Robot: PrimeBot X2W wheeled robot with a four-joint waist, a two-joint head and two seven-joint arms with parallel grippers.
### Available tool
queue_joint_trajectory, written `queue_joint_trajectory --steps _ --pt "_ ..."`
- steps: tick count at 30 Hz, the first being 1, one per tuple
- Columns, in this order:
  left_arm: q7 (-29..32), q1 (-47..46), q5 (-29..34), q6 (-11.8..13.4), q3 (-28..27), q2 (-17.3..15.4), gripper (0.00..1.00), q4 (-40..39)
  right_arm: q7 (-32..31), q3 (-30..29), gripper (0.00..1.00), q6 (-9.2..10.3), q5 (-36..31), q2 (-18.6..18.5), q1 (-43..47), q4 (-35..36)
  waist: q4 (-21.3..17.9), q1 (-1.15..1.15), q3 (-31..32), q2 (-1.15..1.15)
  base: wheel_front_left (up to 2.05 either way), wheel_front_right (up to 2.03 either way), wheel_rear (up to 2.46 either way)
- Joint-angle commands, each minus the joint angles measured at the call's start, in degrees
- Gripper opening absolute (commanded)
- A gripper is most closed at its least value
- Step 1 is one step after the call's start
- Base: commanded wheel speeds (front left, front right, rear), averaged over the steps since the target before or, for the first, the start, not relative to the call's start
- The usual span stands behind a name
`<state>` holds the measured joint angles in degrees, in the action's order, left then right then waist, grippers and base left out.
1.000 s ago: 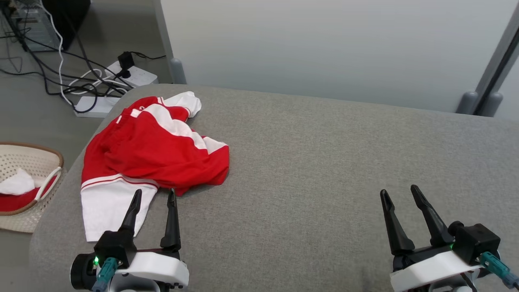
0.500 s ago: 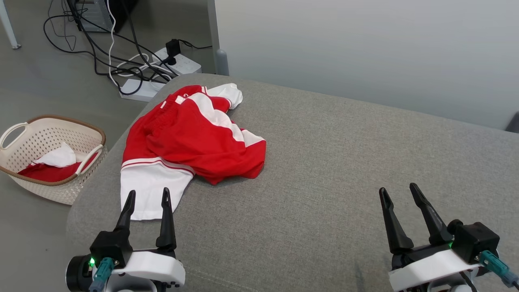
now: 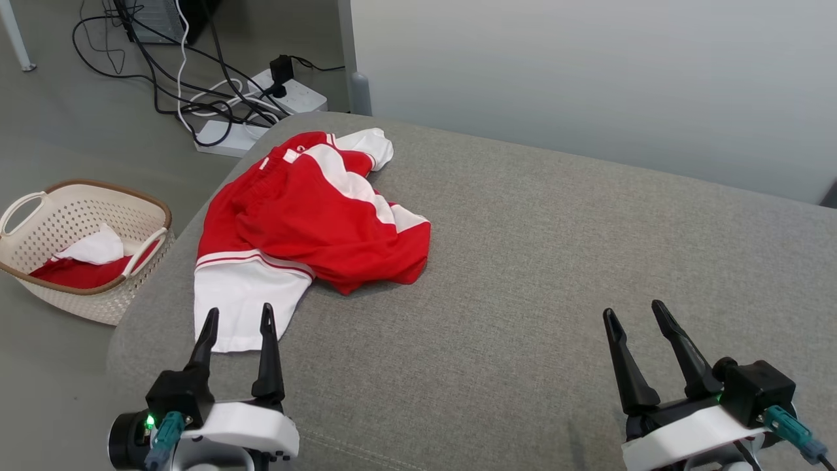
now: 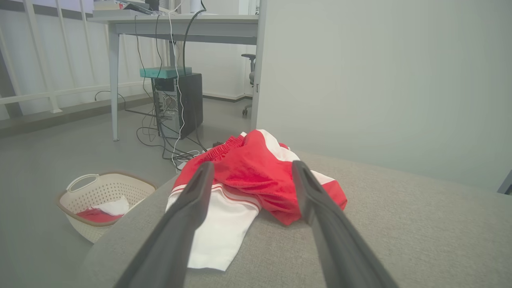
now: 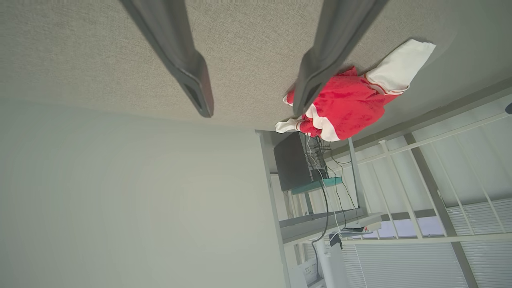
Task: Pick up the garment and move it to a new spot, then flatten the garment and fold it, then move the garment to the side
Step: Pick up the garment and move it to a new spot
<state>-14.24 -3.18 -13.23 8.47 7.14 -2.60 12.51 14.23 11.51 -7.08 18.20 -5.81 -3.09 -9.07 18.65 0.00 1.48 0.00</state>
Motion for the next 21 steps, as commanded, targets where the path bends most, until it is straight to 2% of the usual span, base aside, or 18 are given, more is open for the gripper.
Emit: queue_joint_trajectory --steps 1,11,21 --pt "-0.8 -4.6 -0.6 0.5 -1.4 -0.3 1.0 -0.7 0.8 1.2 1.0 -0.41 0.6 -0.9 -2.5 0.9 -0.5 0.0 -0.3 0.0 0.0 0.0 0.0" --pt "-0.8 -11.2 -2.7 0.8 -2.0 -0.3 1.0 5.7 0.8 2.2 1.0 -0.41 0.7 -1.8 -4.0 0.8 -4.4 0.0 -3.6 0.0 0.0 0.0 0.0" --pt "-0.8 -24.6 -4.5 0.4 -6.1 -0.8 1.0 21.1 0.8 3.4 1.0 -0.41 1.6 -3.2 -8.1 0.6 -9.1 0.0 -10.6 0.0 0.0 0.0 0.0"
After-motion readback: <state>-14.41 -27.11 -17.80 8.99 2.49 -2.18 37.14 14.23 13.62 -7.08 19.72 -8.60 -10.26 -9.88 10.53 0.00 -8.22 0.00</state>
